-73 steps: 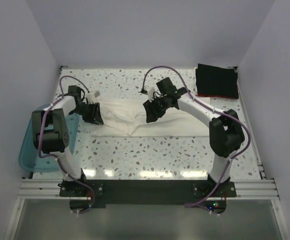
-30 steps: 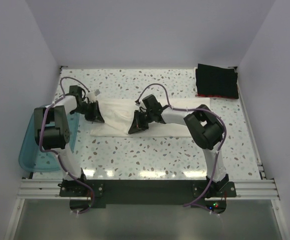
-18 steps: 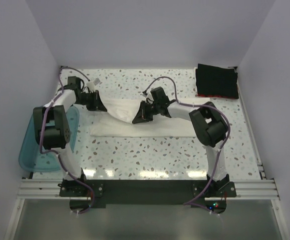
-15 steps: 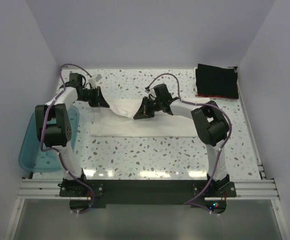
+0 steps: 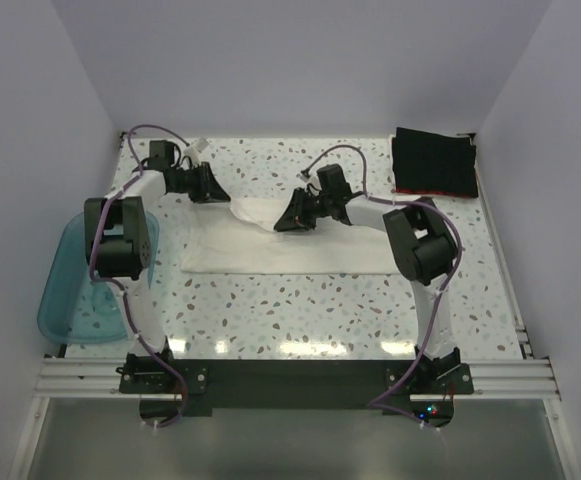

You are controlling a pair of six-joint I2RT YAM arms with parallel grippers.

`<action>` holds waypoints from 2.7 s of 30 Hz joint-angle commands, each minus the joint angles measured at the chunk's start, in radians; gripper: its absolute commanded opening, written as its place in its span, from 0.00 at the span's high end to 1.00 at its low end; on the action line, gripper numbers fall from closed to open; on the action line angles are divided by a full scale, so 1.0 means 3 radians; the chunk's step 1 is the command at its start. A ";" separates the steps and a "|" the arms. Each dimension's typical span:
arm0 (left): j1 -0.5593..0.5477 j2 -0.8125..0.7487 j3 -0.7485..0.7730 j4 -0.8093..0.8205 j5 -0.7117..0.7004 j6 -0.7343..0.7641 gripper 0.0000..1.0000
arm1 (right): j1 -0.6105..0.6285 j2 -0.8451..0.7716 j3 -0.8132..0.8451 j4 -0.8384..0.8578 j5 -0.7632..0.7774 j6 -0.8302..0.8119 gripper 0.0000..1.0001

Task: Fold and stack the t-shirts
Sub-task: Fold the tshirt

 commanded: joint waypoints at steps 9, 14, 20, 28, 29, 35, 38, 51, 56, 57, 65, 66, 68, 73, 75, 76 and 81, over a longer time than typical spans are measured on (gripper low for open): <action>0.0033 -0.0264 0.0144 0.0588 0.0045 -0.0221 0.70 | -0.0465 -0.0320 -0.0128 0.0008 0.0103 -0.0239 0.66; 0.0115 -0.0776 -0.0383 0.0440 -0.0293 0.0045 0.69 | -0.0623 -0.0432 -0.0092 -0.0247 0.0073 -0.0602 0.66; -0.0033 -0.0803 -0.0567 -0.0225 -0.0457 0.0490 0.71 | -0.0649 -0.0535 0.0209 -0.1285 0.0180 -0.1701 0.70; -0.0493 -0.0491 -0.0567 -0.0460 -0.0886 0.0551 0.73 | -0.0705 -0.0499 0.0751 -0.2543 0.1098 -0.3235 0.71; -0.0534 -0.0470 -0.0583 -0.0481 -0.0988 0.0551 0.73 | -0.0721 -0.0479 0.0843 -0.2630 0.1227 -0.3362 0.71; -0.0652 -0.0160 -0.0486 -0.0762 -0.1698 0.0694 0.73 | -0.0802 -0.0275 0.0931 -0.2697 0.2075 -0.4038 0.72; -0.0652 0.0152 -0.0231 -0.0915 -0.2041 0.0812 0.73 | -0.0849 -0.0147 0.1063 -0.2794 0.2306 -0.4227 0.73; -0.0590 0.1325 0.2444 -0.0926 -0.2427 0.1625 0.66 | -0.0941 -0.0188 0.0982 -0.2999 0.2475 -0.4790 0.71; -0.0529 0.0504 0.1756 -0.0405 -0.1834 0.1304 0.52 | -0.0905 0.0073 0.0926 -0.3076 0.2588 -0.4811 0.73; -0.0524 0.0405 0.1683 -0.0349 -0.1772 0.1161 0.51 | -0.0890 0.0114 0.0890 -0.3121 0.2598 -0.4821 0.74; -0.0319 -0.0254 0.1050 -0.0624 -0.1388 0.0792 0.50 | -0.0599 -0.0457 -0.0288 -0.3183 0.2456 -0.4887 0.74; -0.0314 -0.0316 0.0957 -0.0649 -0.1418 0.0797 0.50 | -0.0527 -0.0549 -0.0433 -0.3193 0.2425 -0.4908 0.74; -0.0314 -0.0490 0.0682 -0.0665 -0.1449 0.0817 0.50 | -0.0267 -0.0866 -0.0851 -0.3229 0.2369 -0.4908 0.74; -0.0396 -0.0736 0.0139 -0.0639 -0.1516 0.0838 0.51 | 0.0591 -0.1419 -0.1339 -0.3510 0.1700 -0.4678 0.74; -0.0493 -0.0701 0.0062 -0.0634 -0.1541 0.0853 0.52 | 0.0838 -0.1593 -0.1284 -0.3531 0.1637 -0.4673 0.71; -0.0529 -0.0670 0.0046 -0.0634 -0.1541 0.0858 0.52 | 0.0920 -0.1604 -0.1142 -0.3556 0.1556 -0.4663 0.71; -0.0733 -0.0333 0.0219 -0.0645 -0.1623 0.0833 0.53 | 0.0895 -0.1532 -0.0742 -0.3802 0.1392 -0.4683 0.71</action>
